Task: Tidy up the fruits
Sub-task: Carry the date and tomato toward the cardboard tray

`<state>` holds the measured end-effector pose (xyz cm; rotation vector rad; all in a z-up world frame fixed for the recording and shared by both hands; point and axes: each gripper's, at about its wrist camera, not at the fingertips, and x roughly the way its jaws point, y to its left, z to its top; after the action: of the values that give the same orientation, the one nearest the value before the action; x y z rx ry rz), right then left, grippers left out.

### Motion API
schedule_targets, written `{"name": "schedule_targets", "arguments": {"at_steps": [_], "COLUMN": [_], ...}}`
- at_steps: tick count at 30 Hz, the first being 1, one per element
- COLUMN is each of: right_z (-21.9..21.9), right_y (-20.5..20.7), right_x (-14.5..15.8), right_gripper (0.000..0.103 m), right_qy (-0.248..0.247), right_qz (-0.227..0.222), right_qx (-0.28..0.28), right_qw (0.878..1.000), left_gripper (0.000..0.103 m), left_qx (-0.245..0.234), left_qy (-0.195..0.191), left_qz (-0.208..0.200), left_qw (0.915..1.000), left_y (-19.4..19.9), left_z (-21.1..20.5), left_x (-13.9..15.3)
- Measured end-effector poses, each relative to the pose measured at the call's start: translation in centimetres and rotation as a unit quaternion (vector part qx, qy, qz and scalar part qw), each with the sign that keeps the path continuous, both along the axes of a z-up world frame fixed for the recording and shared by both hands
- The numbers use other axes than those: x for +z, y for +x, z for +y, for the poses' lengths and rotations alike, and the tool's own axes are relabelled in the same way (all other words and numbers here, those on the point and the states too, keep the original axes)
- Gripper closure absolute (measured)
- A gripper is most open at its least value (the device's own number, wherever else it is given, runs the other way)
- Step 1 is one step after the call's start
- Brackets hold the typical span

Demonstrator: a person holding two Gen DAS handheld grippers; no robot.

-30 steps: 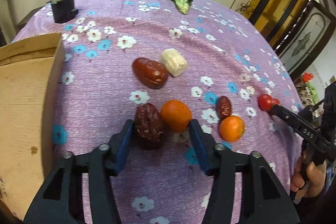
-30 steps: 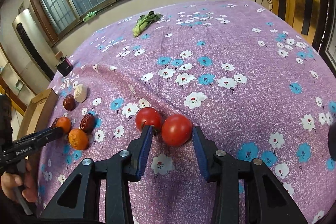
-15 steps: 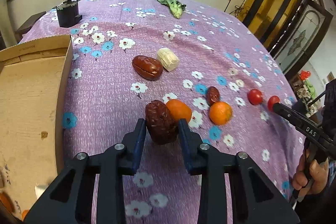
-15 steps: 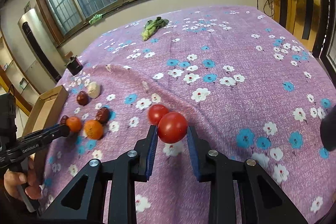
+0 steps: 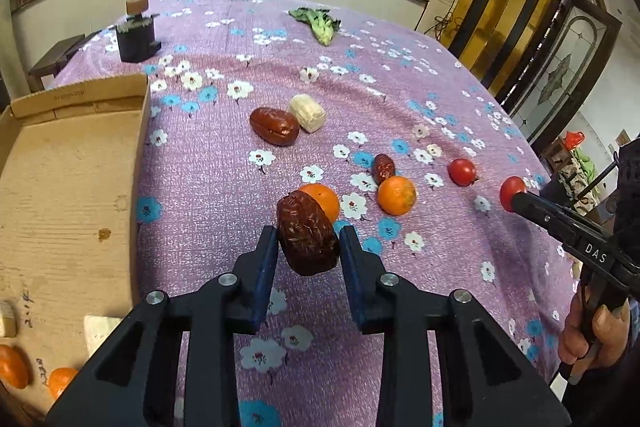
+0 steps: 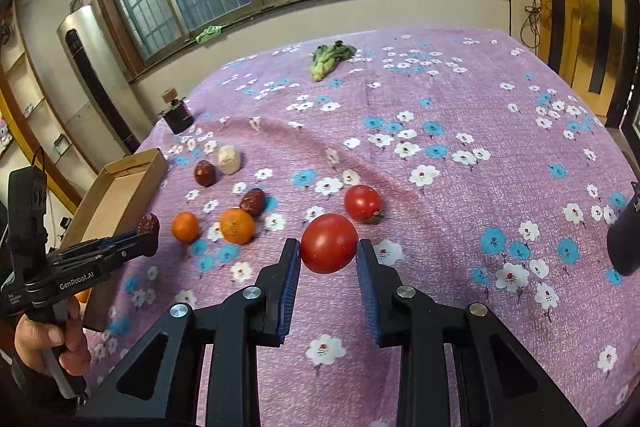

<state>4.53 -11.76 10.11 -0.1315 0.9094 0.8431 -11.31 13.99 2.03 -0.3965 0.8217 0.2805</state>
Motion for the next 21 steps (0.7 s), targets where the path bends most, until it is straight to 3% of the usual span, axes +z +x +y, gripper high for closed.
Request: {"name": "schedule_targets", "arguments": {"at_steps": [21], "right_z": [5.2], "right_y": [-6.2], "right_x": [1.7], "right_gripper": [0.074], "right_qy": [0.008], "right_qz": [-0.011], "right_qx": [0.083], "right_qw": [0.996], "left_gripper": [0.074], "left_qx": [0.047], "left_qy": [0.016], "left_qz": [-0.027], "left_qw": [0.9984], "left_y": [-5.8], "left_z": [2.5], "left_x": [2.5]}}
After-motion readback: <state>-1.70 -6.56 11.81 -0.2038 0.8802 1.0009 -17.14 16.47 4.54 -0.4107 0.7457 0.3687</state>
